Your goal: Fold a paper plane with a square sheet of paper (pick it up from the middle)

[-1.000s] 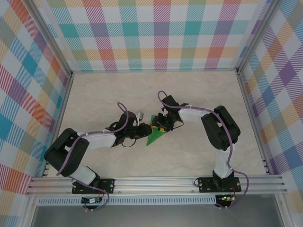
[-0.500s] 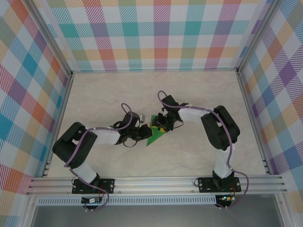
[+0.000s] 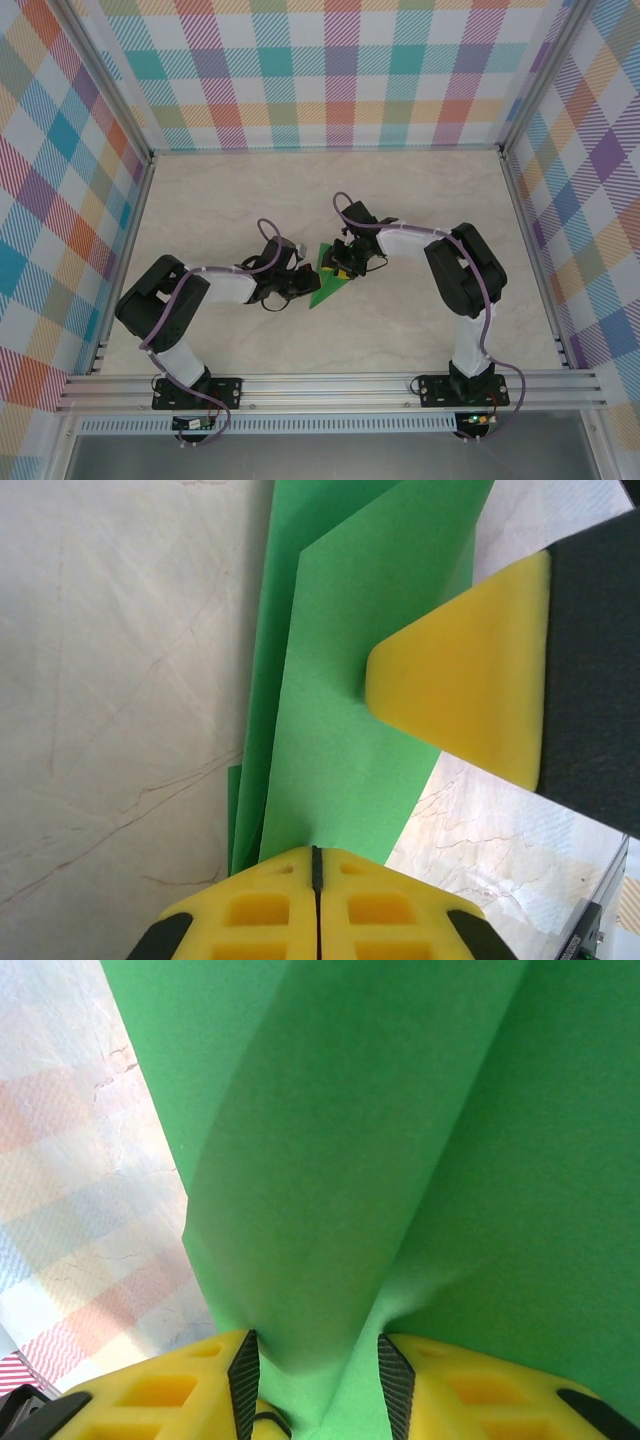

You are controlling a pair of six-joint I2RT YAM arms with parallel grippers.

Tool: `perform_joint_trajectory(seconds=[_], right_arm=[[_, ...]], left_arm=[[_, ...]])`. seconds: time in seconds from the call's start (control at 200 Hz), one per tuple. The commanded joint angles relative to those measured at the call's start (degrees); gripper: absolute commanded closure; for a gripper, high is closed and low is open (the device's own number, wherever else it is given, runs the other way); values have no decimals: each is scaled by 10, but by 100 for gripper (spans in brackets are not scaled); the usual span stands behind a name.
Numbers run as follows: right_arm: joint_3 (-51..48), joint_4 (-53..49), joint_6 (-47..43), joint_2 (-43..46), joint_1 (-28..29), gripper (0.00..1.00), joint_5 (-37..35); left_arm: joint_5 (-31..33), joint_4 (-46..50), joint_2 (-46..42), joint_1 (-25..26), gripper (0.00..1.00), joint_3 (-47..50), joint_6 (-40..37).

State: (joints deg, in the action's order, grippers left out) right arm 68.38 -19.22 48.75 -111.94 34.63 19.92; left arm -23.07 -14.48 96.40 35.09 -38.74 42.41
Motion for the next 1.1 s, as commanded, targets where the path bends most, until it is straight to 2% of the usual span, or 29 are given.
perform_joint_trajectory(seconds=[0.0,0.41,0.58,0.755,1.095], right_arm=[[-18,-52,-8,-37,2,61,-49],[0,-80,-12,-60,3,65,-63],[17,-100,-14,-78,5,65,-69],[23,-105,-14,-87,6,64,-68],[38,-114,-16,-98,6,61,-67]], left_arm=[[-1,9,9,-6,94,-11,-3],[6,15,1,-6,94,-5,-2],[1,11,-41,-9,91,-1,3],[22,26,-73,-13,90,1,5],[-12,-2,-45,-14,90,-4,15]])
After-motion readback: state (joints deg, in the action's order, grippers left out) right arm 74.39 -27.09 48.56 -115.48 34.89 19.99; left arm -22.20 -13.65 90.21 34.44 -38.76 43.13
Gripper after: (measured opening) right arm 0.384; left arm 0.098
